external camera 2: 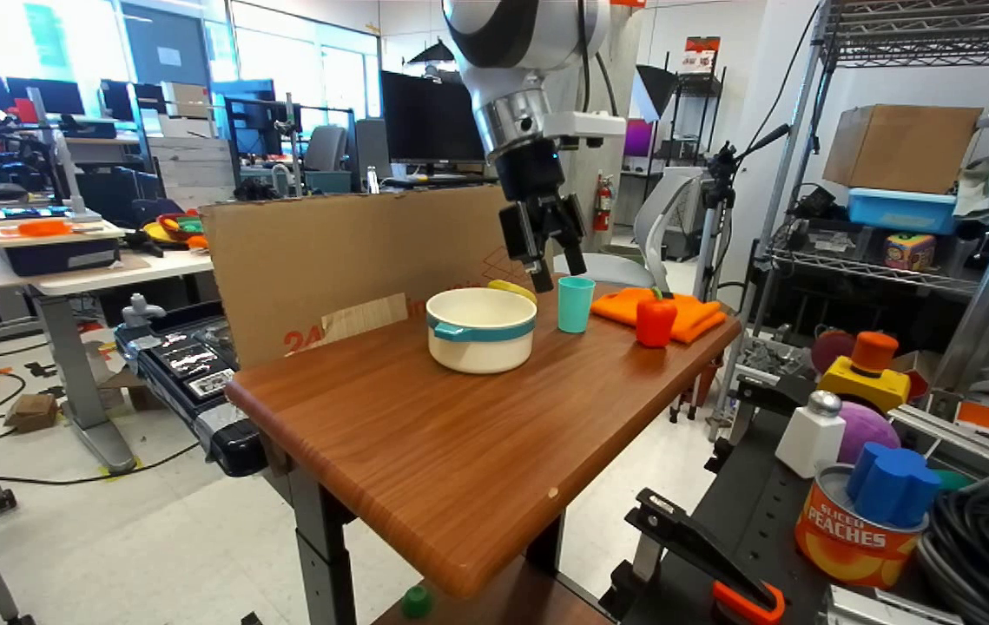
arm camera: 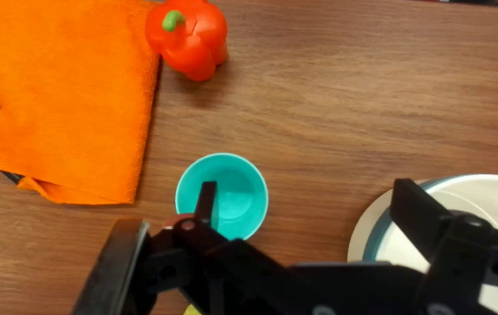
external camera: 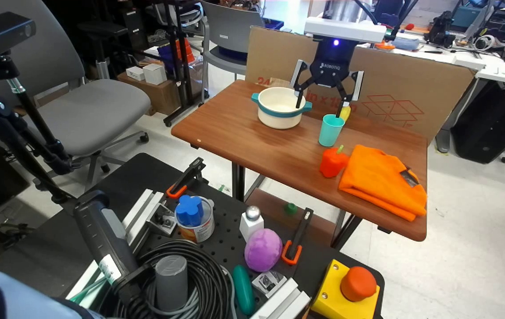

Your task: Put the blue cup inside the white pot

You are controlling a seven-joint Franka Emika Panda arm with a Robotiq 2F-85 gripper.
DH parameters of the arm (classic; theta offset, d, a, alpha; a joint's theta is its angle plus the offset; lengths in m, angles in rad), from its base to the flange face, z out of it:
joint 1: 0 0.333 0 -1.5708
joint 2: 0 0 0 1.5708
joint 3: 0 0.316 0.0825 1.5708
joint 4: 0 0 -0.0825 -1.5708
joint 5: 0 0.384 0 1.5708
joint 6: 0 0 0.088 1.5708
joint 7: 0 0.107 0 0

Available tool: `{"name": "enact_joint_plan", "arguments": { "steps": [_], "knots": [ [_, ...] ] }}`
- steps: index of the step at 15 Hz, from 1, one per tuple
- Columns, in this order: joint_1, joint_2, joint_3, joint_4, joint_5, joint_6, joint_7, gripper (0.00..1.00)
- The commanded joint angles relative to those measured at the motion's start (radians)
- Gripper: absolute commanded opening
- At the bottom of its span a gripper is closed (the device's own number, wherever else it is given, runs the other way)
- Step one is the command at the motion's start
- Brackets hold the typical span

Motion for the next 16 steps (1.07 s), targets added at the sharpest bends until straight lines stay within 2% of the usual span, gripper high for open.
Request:
{"name": "enact_joint_plan", "arguments": {
  "steps": [1, 3, 4, 5, 14, 15, 16],
  "knots": [
    [-0.002, 0.038, 0.011, 0.053, -0.011, -0.037, -0.007, 1.00],
    [-0.001, 0.052, 0.013, 0.063, -0.011, -0.043, -0.006, 1.00],
    [0.000, 0.058, 0.013, 0.068, -0.012, -0.044, -0.006, 0.75],
    [0.000, 0.063, 0.013, 0.072, -0.014, -0.044, -0.006, 0.74],
    [-0.015, 0.047, 0.010, 0.075, -0.006, -0.061, -0.011, 0.05],
    [-0.019, 0.036, 0.011, 0.068, -0.003, -0.059, -0.016, 0.00],
    [-0.023, 0.027, 0.011, 0.061, 0.000, -0.054, -0.017, 0.00]
  ]
}}
